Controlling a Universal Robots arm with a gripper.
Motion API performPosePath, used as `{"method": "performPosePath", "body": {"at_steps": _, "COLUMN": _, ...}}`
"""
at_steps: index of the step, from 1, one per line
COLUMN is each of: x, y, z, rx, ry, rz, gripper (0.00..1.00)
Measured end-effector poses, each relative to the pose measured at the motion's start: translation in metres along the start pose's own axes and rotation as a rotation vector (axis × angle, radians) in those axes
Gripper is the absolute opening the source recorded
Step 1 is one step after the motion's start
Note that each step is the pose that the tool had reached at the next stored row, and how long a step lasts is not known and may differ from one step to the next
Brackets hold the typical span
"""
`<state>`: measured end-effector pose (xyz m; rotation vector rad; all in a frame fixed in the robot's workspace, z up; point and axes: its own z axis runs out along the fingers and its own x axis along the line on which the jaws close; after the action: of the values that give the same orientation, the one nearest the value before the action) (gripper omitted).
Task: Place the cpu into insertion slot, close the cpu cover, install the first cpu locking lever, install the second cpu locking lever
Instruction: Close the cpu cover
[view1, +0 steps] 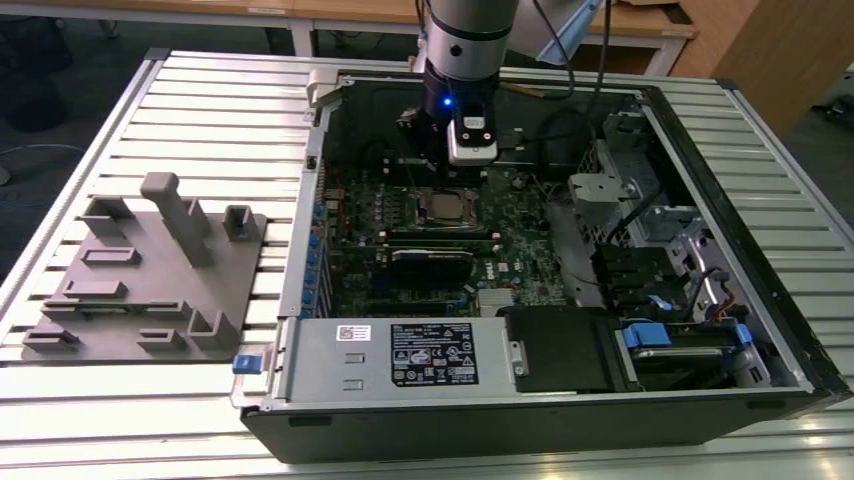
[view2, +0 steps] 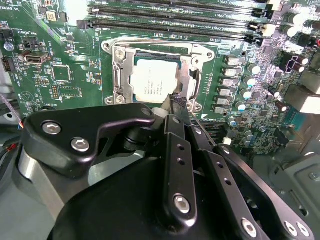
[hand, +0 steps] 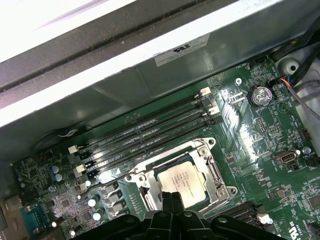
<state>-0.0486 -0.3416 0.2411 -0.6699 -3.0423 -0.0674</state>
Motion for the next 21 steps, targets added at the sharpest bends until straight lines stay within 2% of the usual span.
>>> {"method": "performPosePath", "body": {"at_steps": 7, "x": 0.0000, "y": 0.0000, "z": 0.0000, "rx": 0.0001, "ry": 0.0001, "rz": -0.002, "gripper": 0.11}}
{"method": "performPosePath", "body": {"at_steps": 16, "x": 0.0000, "y": 0.0000, "z": 0.0000, "rx": 0.0009, "ry": 0.0011, "rz": -0.029, "gripper": 0.11}}
{"method": "performPosePath", "body": {"at_steps": 21, "x": 0.0000, "y": 0.0000, "z": 0.0000, "rx": 0.0010, "ry": 0.0011, "rz": -0.029, "gripper": 0.11}}
